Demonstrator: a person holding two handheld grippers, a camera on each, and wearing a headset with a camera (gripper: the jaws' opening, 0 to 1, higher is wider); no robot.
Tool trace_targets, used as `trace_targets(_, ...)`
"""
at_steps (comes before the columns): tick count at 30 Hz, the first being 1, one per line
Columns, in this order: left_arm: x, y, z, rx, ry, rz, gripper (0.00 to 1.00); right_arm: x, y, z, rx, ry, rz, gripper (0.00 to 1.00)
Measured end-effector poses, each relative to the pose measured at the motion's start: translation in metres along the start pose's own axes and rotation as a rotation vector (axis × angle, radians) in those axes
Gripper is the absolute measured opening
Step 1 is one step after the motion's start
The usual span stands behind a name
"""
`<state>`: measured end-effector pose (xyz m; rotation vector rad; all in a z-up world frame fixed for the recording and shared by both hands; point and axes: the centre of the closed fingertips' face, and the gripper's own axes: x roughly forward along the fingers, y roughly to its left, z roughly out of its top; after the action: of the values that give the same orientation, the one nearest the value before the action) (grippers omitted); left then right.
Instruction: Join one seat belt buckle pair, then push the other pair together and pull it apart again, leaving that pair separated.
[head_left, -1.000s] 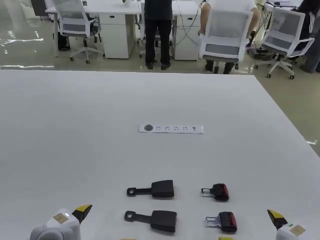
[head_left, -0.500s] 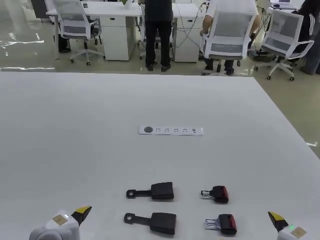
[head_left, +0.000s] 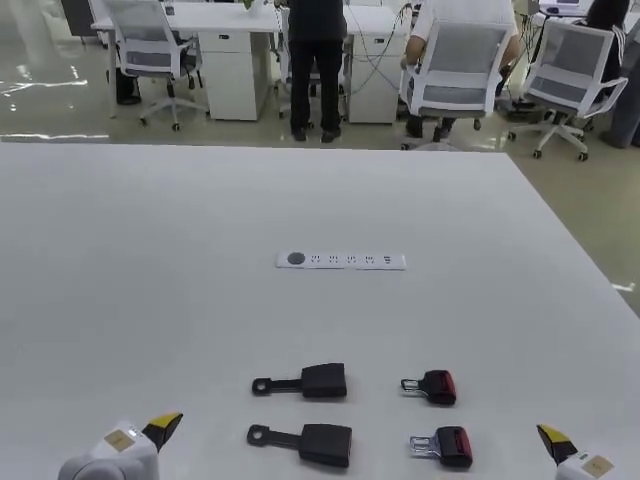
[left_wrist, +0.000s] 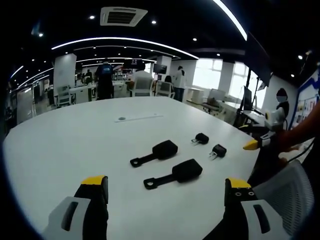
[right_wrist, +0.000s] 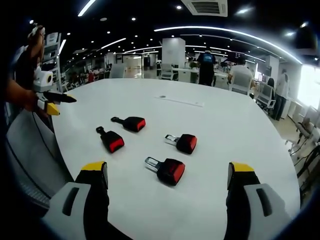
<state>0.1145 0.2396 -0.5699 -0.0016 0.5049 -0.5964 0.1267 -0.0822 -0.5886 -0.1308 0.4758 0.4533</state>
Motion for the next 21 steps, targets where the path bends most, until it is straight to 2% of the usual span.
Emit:
trace_targets(2, 0.001, 0.001, -0.003, 0.016, 0.014, 0.006, 0.99, 0.000, 0.000, -0.001, -0.003, 0.004, 0.001, 0.99)
trace_targets(10, 0.003, -0.001, -0.005, 0.012, 0.019, -0.003, 0.99, 0.003, -0.003, -0.004, -0.009, 0.014, 0.005, 0.99)
trace_targets(14, 0.007, 0.005, -0.010, 0.017, 0.029, -0.006, 0.99, 0.005, -0.004, -0.005, -0.009, 0.017, 0.011, 0.99)
trace_targets(21, 0.011, 0.004, -0.012, 0.020, 0.044, -0.013, 0.98, 0.010, -0.002, -0.003, -0.017, 0.025, 0.020, 0.99)
